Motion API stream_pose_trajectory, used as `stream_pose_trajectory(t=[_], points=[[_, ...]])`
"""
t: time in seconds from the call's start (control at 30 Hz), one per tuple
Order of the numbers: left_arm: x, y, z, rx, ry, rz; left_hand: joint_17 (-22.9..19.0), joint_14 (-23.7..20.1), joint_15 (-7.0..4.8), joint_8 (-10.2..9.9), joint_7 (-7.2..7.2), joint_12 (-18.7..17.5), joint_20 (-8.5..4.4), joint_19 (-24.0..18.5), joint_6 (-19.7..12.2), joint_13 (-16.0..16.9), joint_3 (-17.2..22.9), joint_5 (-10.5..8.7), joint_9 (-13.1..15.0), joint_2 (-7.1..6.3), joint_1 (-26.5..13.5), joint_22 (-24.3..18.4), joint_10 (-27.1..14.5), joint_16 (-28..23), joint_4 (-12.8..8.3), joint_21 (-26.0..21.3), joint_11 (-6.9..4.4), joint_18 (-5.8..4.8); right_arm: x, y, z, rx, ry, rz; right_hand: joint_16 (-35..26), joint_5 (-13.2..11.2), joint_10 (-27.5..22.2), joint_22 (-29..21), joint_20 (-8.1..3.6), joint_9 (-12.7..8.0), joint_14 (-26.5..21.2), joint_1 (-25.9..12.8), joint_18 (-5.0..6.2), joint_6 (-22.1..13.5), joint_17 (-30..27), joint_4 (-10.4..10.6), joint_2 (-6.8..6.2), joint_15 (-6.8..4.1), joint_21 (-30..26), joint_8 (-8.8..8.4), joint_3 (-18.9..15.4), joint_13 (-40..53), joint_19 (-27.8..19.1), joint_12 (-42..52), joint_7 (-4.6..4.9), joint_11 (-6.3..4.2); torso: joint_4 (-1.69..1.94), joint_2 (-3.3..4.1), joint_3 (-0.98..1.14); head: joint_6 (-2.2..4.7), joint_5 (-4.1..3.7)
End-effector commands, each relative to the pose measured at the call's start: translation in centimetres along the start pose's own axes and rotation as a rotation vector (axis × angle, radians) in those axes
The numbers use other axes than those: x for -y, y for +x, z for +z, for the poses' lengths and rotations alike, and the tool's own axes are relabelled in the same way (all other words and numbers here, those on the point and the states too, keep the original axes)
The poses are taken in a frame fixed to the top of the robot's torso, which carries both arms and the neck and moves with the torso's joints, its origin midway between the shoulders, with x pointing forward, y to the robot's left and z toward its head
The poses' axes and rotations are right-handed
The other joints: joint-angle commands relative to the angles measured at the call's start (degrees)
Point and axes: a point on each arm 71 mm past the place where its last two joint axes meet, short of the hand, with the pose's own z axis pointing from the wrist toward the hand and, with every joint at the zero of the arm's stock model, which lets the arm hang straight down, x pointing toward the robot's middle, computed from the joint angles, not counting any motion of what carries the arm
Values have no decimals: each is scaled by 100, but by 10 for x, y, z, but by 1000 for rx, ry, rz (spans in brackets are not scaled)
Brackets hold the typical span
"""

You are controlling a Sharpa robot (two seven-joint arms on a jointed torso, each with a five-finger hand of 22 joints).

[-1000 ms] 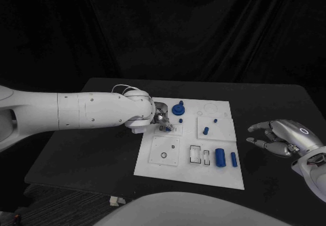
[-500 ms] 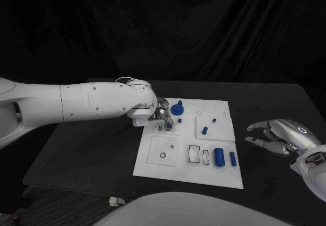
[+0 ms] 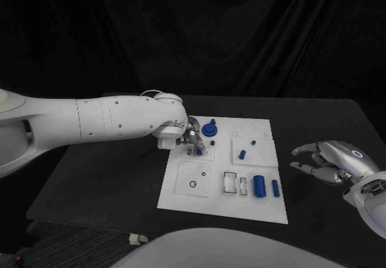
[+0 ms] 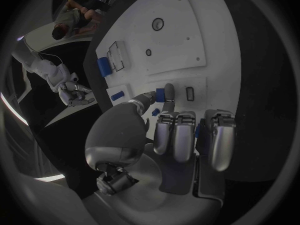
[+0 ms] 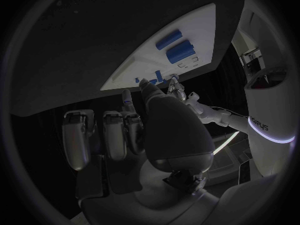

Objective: Assemble the parts on the task board

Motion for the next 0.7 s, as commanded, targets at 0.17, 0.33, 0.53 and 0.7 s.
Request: stream_pose_trajectory(t=[0.17,0.33,0.53,0.7], points=[[1,-1,0,-11,-23,22,1508,605,-30,22,-5,16,-37,601,-17,1508,22,-24,10,19,46,1510,596,-29,-7,17,-10,-80,0,0,0,6,14,-2,15,28,596,1446,-41,-5,606,63,2,51,1510,5,-7,-43,-31,-36,36,1509,468,15,0,-23,-8,-9,0,1,3],[0,-2,1,-6,-27,20,1508,605,-29,22,-5,16,-36,601,-17,1508,36,-22,11,25,45,1510,596,-29,-10,17,-10,-80,1,1,0,6,14,-3,15,28,596,1446,-41,-5,606,63,2,51,1510,5,-7,-43,-31,-36,36,1509,468,15,0,-23,-8,-11,1,1,5],[-1,-4,2,-8,-34,21,1508,605,-27,21,0,16,-34,601,-20,1508,76,-60,13,38,39,1510,596,-29,-18,17,-6,-80,1,3,-1,1,16,-1,15,28,596,1446,-41,-5,606,63,2,51,1510,5,-7,-43,-31,-36,36,1509,468,15,0,-23,-4,-8,1,1,8],[-1,-4,3,-9,-37,22,1508,605,-25,20,3,16,-32,601,-22,1508,90,-92,15,35,27,1510,596,-29,-21,17,-3,-80,1,4,-2,-1,17,0,15,28,596,1446,-41,-5,606,63,2,51,1510,5,-7,-43,-31,-36,36,1509,468,15,0,-23,-3,-9,3,1,6]])
